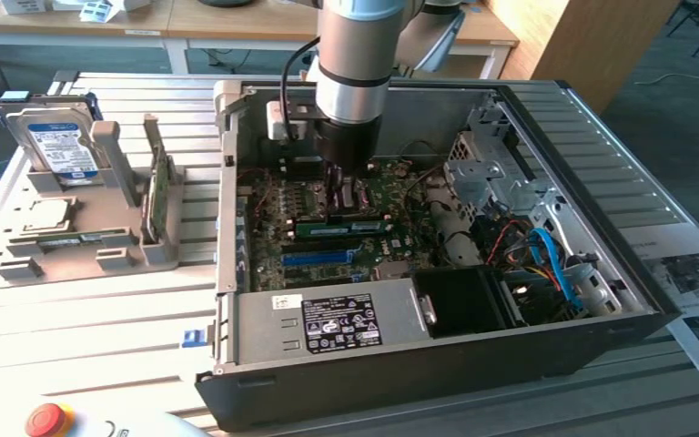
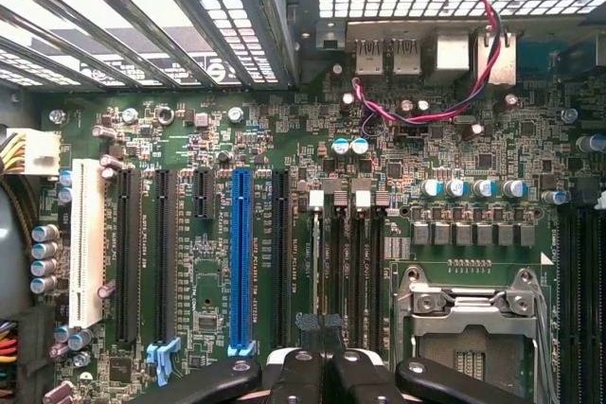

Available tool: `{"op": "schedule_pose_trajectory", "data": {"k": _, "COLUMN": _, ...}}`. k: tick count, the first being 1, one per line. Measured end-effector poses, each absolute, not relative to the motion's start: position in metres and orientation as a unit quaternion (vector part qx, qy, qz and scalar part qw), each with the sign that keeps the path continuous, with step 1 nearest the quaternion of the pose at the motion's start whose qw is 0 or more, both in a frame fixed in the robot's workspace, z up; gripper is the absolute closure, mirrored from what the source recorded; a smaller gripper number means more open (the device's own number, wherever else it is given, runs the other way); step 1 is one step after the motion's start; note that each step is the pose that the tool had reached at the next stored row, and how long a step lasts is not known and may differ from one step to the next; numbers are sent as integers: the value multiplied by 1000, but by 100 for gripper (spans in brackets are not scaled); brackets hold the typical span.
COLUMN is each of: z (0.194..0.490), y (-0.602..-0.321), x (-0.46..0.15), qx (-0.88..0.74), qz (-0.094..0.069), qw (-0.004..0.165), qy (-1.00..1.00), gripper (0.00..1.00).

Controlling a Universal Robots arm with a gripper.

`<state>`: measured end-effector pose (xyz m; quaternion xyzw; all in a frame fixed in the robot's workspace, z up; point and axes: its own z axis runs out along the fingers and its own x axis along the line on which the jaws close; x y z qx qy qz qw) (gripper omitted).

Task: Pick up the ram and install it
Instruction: 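Press down the ram until it locks into place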

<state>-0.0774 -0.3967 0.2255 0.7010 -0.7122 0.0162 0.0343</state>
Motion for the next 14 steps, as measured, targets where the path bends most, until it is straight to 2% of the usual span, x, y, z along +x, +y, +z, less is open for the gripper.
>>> {"op": "schedule_pose_trajectory", "data": {"k": 14, "z": 224, "y": -397, "x": -78, "qx": 701, "qz": 17, "qw": 33, "qy": -712, "gripper": 90}}
